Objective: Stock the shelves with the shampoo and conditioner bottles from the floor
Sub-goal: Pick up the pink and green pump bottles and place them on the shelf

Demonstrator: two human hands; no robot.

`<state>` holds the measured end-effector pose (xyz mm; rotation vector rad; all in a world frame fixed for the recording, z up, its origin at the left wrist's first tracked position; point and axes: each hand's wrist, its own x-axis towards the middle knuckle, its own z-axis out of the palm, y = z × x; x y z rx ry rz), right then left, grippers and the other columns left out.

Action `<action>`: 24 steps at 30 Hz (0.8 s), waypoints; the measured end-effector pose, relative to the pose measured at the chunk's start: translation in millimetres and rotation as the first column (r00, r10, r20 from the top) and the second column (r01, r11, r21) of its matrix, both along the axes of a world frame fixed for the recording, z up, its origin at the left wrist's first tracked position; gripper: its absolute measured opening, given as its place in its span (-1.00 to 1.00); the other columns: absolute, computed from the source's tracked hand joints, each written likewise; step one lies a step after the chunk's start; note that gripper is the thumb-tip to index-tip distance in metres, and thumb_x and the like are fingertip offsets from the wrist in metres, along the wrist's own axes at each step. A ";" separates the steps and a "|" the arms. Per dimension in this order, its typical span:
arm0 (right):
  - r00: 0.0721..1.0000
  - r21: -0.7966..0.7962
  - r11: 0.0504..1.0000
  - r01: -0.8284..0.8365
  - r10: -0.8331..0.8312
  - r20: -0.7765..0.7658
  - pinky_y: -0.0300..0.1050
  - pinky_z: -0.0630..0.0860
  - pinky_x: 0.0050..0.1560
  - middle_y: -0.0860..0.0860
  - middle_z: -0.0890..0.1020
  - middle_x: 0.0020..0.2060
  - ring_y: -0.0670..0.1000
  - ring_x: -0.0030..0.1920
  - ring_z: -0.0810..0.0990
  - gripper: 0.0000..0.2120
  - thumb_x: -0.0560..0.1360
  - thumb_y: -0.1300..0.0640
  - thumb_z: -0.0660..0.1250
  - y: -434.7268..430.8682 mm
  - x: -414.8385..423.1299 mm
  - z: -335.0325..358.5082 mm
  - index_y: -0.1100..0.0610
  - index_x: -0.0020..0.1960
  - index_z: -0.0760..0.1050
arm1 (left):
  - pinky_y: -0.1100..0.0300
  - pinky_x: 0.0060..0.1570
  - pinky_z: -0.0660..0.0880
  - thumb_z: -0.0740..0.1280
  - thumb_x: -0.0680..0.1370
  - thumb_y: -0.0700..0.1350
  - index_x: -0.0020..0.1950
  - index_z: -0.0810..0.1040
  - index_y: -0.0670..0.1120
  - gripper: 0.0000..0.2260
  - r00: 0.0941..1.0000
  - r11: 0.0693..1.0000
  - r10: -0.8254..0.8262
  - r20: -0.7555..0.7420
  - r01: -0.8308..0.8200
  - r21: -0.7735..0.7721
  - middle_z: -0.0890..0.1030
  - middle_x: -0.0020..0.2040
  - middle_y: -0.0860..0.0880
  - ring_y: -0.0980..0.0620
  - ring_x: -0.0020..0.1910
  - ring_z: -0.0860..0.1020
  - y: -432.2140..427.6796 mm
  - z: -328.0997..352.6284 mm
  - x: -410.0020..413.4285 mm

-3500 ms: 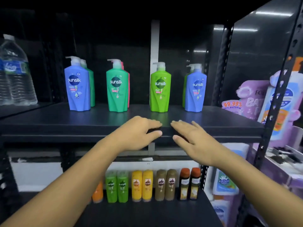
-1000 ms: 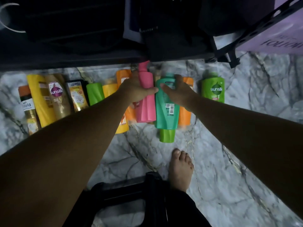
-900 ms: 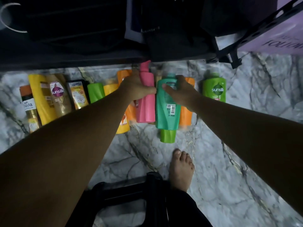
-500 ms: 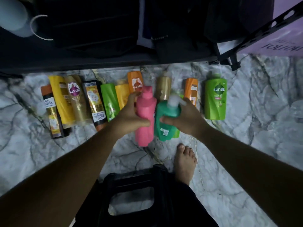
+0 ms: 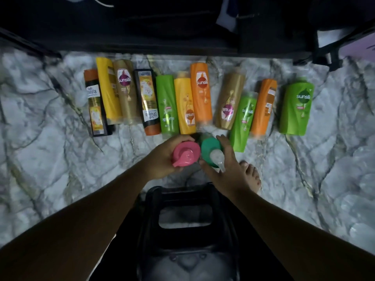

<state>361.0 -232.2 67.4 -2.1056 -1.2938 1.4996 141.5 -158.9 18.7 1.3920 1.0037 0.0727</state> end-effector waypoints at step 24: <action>0.854 0.099 0.888 -0.449 0.395 0.338 0.05 0.45 0.28 0.04 0.38 0.35 0.11 0.36 0.35 -0.06 0.18 -0.33 0.54 34.8 27.8 -10.9 0.00 0.44 0.32 | 0.02 0.23 0.52 0.59 0.42 -0.03 0.62 0.22 0.07 -0.14 0.950 0.948 -0.173 -0.259 0.232 0.217 0.38 0.50 0.01 -0.07 0.36 0.50 -5.5 14.2 -24.4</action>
